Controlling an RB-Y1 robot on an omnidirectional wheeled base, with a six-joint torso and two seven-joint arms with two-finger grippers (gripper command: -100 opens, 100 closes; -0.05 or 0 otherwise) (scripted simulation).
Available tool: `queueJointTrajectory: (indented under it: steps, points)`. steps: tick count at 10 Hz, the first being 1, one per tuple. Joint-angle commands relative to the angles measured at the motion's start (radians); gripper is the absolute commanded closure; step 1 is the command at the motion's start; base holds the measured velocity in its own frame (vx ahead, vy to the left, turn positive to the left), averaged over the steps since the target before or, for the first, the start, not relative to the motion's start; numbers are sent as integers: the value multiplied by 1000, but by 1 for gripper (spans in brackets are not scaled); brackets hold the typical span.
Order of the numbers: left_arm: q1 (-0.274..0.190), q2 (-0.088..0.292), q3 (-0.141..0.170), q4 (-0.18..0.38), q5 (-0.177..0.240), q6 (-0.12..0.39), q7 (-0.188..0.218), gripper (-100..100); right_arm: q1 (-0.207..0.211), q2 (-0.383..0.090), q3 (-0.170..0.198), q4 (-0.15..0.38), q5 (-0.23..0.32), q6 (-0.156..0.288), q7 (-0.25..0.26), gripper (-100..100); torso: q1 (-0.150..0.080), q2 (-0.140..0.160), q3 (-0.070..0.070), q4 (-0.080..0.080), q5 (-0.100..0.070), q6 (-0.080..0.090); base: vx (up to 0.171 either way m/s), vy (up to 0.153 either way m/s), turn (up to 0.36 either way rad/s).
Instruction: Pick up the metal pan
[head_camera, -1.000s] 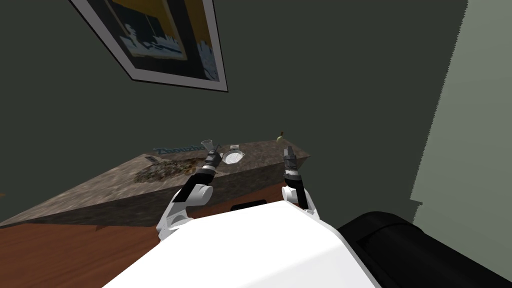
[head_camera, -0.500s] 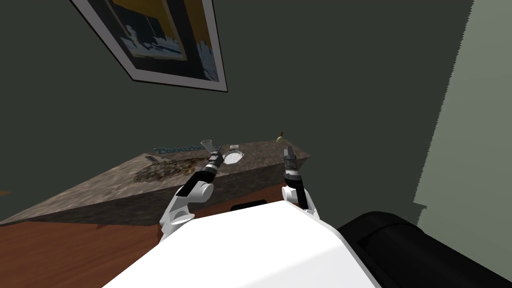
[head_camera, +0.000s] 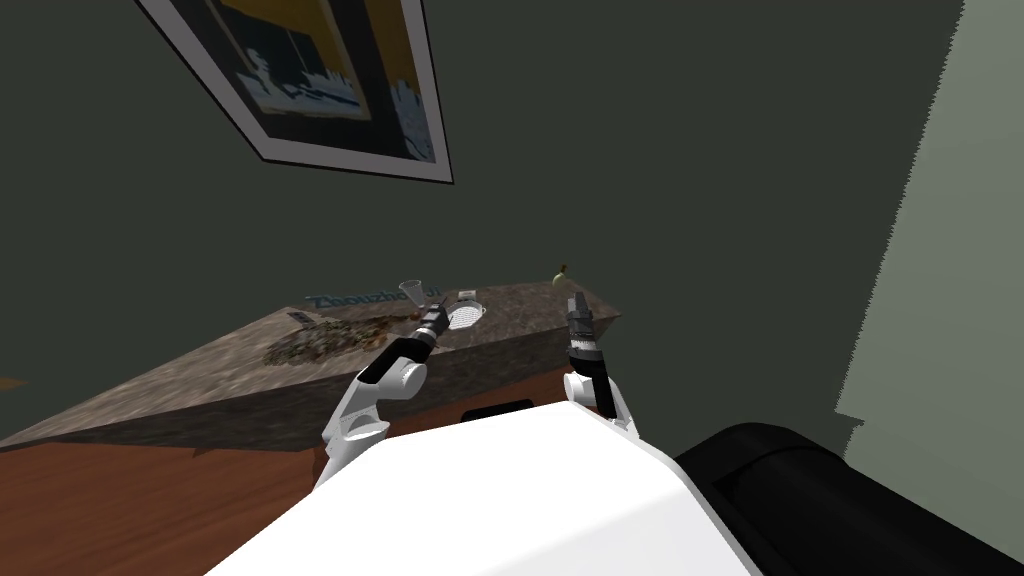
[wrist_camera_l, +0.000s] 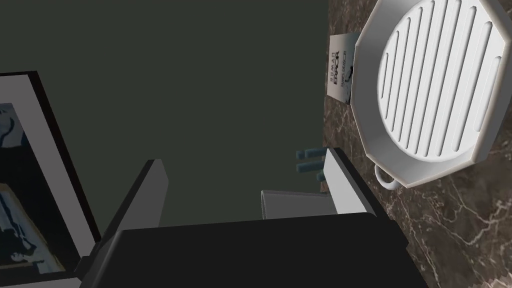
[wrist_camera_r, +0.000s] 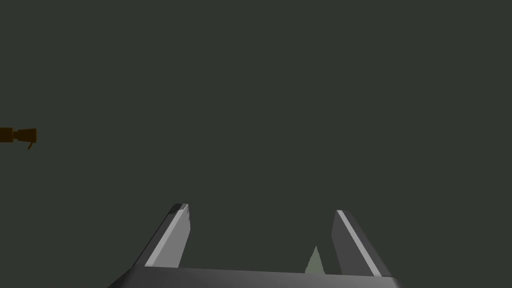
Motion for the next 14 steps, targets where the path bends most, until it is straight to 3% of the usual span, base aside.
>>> queueJointTrajectory:
  steps: [1, 8, 14]
  points:
    - [-14, 11, 5, 12, 10, 50, 14, -100, 0, 0, 0, 0, 0, 0, 0, 0, 0, 0, 0, 0, 0, 0, 25, -30, 13]
    - [-51, 43, 24, 51, 30, 205, 54, -100, 0, 0, 0, 0, 0, 0, 0, 0, 0, -1, -1, 0, 0, 0, 23, -38, 8]
    - [-92, 103, 61, 126, 50, 382, 127, -100, 0, 0, 0, 0, 0, 0, 0, 0, -1, -2, -1, -1, 0, 0, 43, -51, 3]
